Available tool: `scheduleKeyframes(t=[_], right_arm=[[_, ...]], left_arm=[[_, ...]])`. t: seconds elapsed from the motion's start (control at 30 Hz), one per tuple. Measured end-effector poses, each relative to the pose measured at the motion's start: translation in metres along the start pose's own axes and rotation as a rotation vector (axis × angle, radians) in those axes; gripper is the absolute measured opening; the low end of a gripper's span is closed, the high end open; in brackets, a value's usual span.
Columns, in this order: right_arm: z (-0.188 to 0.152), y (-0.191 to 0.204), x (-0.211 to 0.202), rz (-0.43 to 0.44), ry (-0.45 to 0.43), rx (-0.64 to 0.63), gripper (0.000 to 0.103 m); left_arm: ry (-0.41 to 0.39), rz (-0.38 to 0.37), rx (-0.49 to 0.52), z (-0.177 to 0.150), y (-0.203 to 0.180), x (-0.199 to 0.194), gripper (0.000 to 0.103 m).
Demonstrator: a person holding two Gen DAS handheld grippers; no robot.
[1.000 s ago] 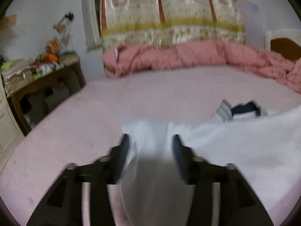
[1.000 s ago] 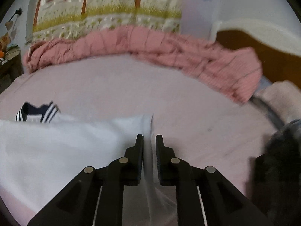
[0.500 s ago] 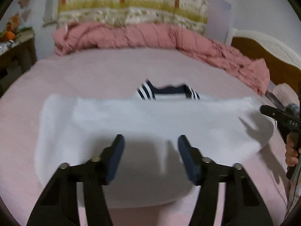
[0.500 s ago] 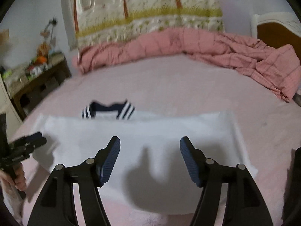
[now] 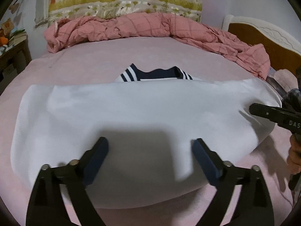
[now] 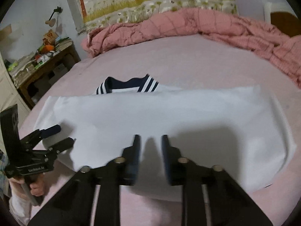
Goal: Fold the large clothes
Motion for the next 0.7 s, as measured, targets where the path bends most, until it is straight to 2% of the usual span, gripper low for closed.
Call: scheduleKeyframes(t=[0.03,0.1,0.13,0.2,0.27,0.33,0.37,0.4,0.43,0.47,0.53,0.7], right_arm=[[-0.001,-0.002,0.001,-0.025,-0.007,-0.006,0.012],[-0.001,-0.003,0.004,-0.070,-0.012,-0.026,0.008],[-0.003,0.001,0.006,-0.042,-0.002,-0.026,0.008],[-0.012,0.012,0.017,0.055,0.075,-0.013,0.004],[-0.019,0.014,0.024,0.055,0.118,-0.004,0.004],[-0.026,0.013,0.032,0.000,0.149,-0.037,0.004],[-0.028,0.012,0.035,-0.010,0.155,-0.041,0.004],[-0.030,0.010,0.038,-0.017,0.159,-0.038,0.004],[-0.031,0.009,0.040,-0.019,0.160,-0.036,0.004],[-0.030,0.008,0.042,-0.015,0.156,-0.031,0.004],[-0.028,0.005,0.039,0.003,0.141,-0.006,0.004],[-0.024,0.000,0.040,-0.021,0.100,-0.029,0.000]], left_arm=[[0.003,0.004,0.011,-0.001,-0.002,0.001,0.100],[-0.006,0.009,0.019,-0.002,-0.003,0.000,0.102],[-0.014,0.007,0.016,-0.002,-0.003,0.000,0.102],[-0.018,-0.013,0.004,-0.003,-0.002,-0.003,0.102],[-0.022,-0.013,-0.005,-0.002,0.001,-0.005,0.098],[-0.029,0.008,-0.023,-0.001,0.004,-0.006,0.079],[-0.036,0.015,-0.030,0.001,0.005,-0.009,0.055],[-0.043,0.014,-0.036,0.003,0.006,-0.013,0.020],[-0.041,-0.012,-0.044,0.007,0.005,-0.016,0.006],[-0.031,-0.040,-0.057,0.011,0.003,-0.017,0.001],[0.012,-0.072,-0.081,0.025,0.000,-0.013,0.001],[0.141,-0.016,-0.143,0.065,-0.003,0.034,0.000]])
Point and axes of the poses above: each gripper's, at about its wrist camera, not at the fingertips, and x roughly the way its jaws point, y to its left, z to its top, the point moved 10 cm from there along x, roughly the way its jaws point, and after that the axes turned 15 degrees about z, right-handed, at the moved point
